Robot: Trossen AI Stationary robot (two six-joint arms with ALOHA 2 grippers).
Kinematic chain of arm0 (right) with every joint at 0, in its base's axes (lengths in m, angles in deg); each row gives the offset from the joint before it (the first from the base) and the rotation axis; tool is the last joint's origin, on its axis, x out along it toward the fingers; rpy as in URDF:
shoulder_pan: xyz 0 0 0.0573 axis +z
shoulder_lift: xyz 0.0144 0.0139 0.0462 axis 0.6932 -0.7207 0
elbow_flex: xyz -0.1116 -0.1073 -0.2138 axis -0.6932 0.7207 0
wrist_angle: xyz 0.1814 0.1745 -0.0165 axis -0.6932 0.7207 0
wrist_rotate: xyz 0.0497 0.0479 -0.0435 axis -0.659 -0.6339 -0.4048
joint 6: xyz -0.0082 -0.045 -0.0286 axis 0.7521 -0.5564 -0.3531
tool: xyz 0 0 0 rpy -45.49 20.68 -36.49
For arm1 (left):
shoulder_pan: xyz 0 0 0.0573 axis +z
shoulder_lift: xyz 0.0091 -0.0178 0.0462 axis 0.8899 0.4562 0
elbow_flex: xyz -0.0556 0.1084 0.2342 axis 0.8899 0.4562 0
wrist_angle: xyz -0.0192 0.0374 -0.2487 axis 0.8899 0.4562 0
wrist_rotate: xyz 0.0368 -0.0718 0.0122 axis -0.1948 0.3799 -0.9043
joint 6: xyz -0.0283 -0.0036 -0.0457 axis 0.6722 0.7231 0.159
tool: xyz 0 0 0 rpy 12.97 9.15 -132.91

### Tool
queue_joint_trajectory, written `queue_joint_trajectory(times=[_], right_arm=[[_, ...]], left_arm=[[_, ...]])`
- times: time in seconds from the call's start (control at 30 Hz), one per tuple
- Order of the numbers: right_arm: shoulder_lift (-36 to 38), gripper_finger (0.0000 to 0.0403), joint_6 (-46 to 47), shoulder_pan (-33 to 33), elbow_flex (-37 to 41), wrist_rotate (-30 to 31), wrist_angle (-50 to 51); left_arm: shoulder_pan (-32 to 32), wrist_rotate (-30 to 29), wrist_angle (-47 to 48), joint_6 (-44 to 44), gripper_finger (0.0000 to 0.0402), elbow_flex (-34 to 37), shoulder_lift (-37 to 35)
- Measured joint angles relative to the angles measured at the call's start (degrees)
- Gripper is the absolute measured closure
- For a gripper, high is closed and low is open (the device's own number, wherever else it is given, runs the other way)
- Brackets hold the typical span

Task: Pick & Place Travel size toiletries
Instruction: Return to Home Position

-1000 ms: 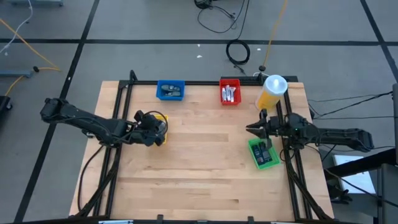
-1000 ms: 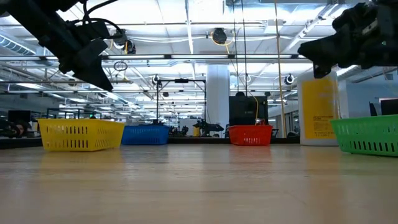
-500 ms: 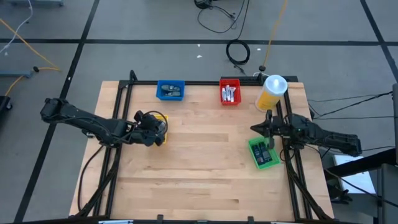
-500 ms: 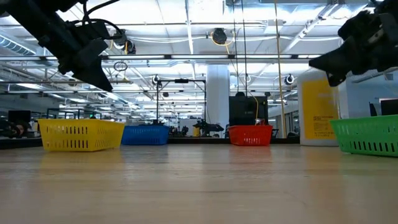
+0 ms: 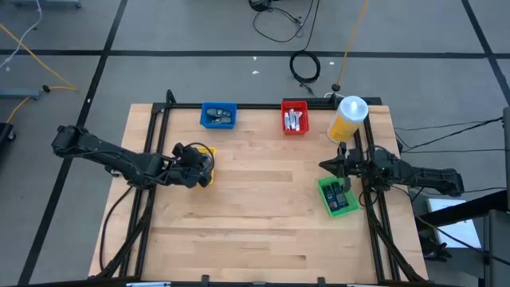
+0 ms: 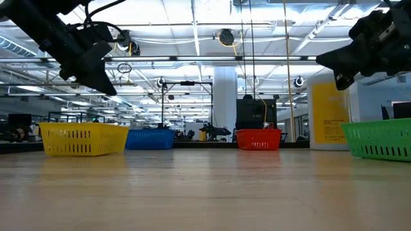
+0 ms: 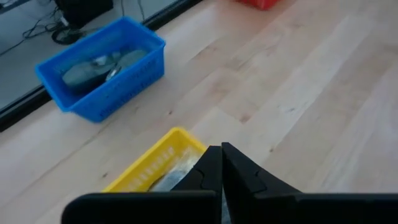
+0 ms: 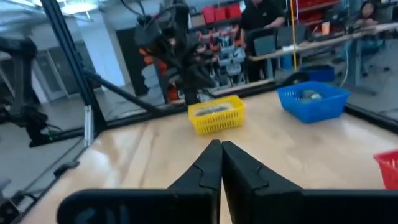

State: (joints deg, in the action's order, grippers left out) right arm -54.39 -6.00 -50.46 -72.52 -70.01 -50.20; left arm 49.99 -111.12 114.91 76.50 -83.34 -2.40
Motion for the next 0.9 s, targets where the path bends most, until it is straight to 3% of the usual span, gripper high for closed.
queue_joint_trajectory(times=[0.27, 0.47, 0.63, 0.77, 0.9], right_arm=[[-0.37, 0.0402, -2.15, 0.33, 0.03, 1.19, 0.32], [-0.82, 0.0400, -3.88, 0.33, 0.05, 1.12, 0.33], [-0.89, 0.0402, -0.48, 0.31, 0.05, 1.10, -0.49], [-0.89, 0.0399, -0.15, 0.31, 0.08, 1.03, -1.20], [-0.89, 0.0401, -0.08, 0.31, 0.08, 1.03, -1.31]], left_arm=[[-0.02, 0.10, -3.03, -2.41, 0.0383, 0.00, 0.00], [-0.02, 0.70, -6.17, -4.84, 0.0399, 0.01, 0.00], [-0.02, 4.88, -18.27, -16.37, 0.0393, 3.45, -0.17], [-0.02, 11.34, -26.47, -22.67, 0.0400, 8.11, -6.28], [-0.02, 13.05, -26.62, -24.36, 0.0396, 12.74, -17.16]])
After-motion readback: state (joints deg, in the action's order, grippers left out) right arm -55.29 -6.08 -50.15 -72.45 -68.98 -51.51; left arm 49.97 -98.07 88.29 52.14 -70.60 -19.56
